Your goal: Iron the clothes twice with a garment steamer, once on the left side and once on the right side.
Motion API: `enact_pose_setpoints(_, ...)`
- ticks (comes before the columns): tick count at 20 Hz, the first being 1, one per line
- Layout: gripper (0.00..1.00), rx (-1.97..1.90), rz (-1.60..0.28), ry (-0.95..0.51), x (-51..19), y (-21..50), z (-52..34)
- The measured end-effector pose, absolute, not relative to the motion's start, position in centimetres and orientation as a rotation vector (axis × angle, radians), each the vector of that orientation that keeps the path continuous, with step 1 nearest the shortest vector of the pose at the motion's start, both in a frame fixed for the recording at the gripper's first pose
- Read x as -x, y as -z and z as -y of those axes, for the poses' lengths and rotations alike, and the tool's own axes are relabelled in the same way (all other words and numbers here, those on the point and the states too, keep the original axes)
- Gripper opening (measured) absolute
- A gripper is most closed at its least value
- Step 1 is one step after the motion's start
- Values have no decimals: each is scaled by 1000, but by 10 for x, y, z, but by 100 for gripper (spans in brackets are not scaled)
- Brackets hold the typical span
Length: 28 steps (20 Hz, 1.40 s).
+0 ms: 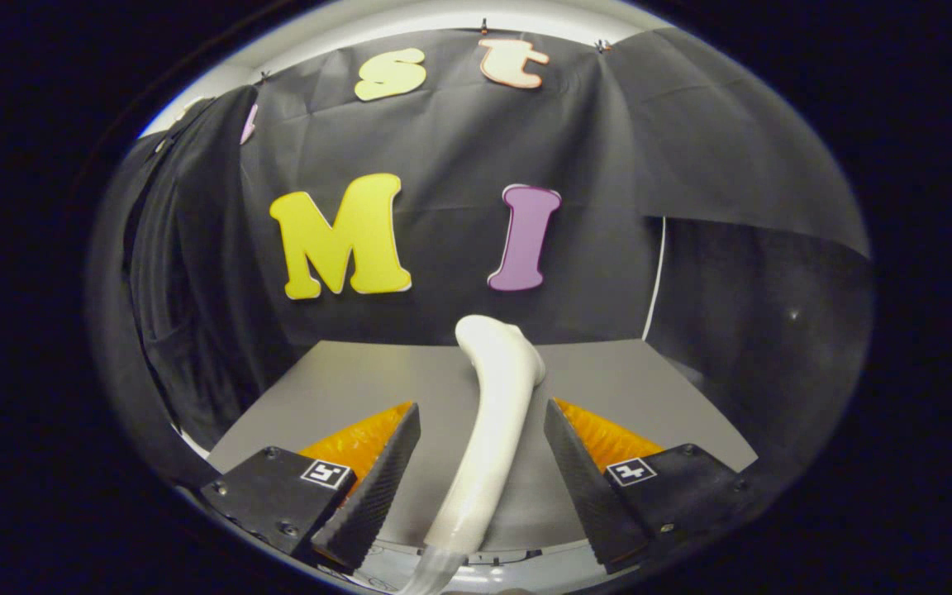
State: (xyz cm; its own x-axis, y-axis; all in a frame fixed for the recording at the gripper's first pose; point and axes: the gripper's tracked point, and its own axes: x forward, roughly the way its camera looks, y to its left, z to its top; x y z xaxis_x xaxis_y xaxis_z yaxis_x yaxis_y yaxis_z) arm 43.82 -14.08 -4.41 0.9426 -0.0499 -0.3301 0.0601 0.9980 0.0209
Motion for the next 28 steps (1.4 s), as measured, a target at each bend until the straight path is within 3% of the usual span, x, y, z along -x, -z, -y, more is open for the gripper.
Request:
enact_pose_setpoints(8,95,-42,-608,70,-458,96,143)
enact_pose_setpoints(12,83,-53,-662,83,-454,102,139)
enact_pose_setpoints(15,80,-84,-704,113,-450,101,139)
enact_pose_setpoints(17,73,-132,-713,111,-453,100,134)
enact_pose_setpoints(20,48,-226,-716,83,-454,98,130)
enact_pose_setpoints(28,34,-365,-661,-7,-412,84,104)
